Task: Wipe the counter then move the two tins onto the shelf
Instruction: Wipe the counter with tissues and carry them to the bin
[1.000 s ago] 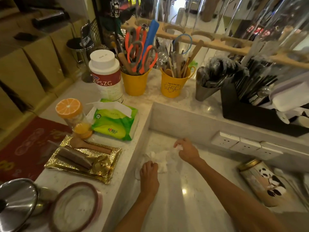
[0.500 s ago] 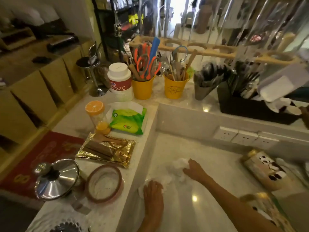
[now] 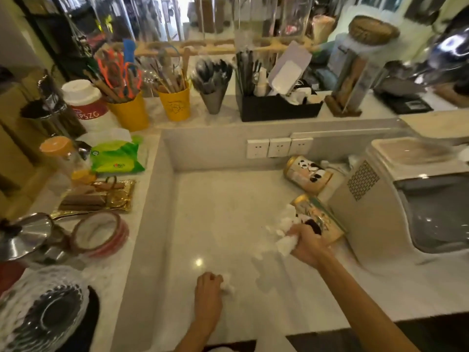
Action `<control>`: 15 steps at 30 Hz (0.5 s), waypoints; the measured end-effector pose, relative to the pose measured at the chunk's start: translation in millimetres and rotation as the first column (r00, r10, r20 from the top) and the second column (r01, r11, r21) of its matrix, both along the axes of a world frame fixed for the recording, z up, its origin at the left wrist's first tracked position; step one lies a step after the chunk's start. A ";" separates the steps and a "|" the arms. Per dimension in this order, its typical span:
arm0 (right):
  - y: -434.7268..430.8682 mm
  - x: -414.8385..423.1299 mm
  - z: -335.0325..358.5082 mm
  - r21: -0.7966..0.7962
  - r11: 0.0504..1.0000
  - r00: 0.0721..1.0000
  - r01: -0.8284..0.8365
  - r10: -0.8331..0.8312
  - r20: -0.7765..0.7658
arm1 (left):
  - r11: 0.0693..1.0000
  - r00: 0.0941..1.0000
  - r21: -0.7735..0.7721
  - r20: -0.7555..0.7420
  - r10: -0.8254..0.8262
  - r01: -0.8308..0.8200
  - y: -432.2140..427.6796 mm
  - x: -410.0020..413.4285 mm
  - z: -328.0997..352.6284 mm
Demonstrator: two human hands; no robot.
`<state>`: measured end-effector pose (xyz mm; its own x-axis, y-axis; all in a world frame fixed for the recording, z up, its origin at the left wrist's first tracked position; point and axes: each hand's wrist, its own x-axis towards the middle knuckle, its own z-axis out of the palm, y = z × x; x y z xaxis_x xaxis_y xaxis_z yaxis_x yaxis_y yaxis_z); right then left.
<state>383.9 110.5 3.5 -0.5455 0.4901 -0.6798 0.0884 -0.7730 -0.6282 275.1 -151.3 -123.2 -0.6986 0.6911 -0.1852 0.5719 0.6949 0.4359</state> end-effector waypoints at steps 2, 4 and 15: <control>-18.3 16.7 -5.7 -0.074 0.997 0.996 0.015 -0.021 -0.092 | 0.999 0.998 0.015 0.047 -0.046 0.046 -9.5 11.8 2.4; -36.4 31.4 -21.9 -0.078 0.995 0.995 -0.057 0.050 -0.091 | 1.000 0.992 0.016 0.127 -0.026 0.024 -21.9 21.9 8.6; -212.1 67.0 -117.4 -0.113 0.737 0.730 -0.666 0.676 0.103 | 0.847 0.781 0.050 0.421 0.462 -0.529 -179.0 107.7 16.8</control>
<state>450.9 -101.6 -113.9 -0.6215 -0.0169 -0.7832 0.6752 -0.5187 -0.5245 382.8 -330.3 -106.3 -0.8490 0.3113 -0.4270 -0.0661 0.7392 0.6702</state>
